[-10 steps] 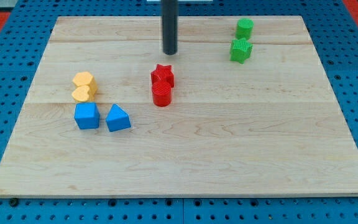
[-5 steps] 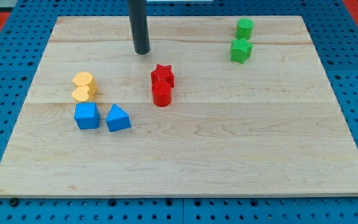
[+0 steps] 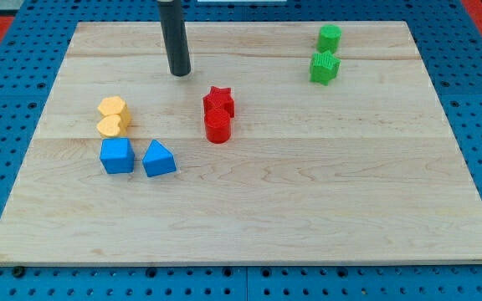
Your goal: Push the yellow hexagon to the horizontal right side of the red circle
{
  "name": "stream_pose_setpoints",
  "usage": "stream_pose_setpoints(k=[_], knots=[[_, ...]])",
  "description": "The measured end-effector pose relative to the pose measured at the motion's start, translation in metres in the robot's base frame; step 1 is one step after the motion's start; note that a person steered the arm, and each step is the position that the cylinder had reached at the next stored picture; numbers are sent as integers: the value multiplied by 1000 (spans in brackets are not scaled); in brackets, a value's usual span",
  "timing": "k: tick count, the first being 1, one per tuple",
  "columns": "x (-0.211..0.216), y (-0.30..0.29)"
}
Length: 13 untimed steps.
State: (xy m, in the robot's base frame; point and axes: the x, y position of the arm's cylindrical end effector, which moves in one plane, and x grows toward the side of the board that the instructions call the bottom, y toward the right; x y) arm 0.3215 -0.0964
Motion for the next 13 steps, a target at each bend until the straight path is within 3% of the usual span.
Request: stream_pose_setpoints(k=[1,2,3,4,5,6,8,9,10,11,12,13], knots=[[25,-20],[19,-84],[17,-189],[39,-209],[82,-193],[99,-167],[53,-62],[53,-61],[92,-75],[127,-45],[127,-14],[155,-5]])
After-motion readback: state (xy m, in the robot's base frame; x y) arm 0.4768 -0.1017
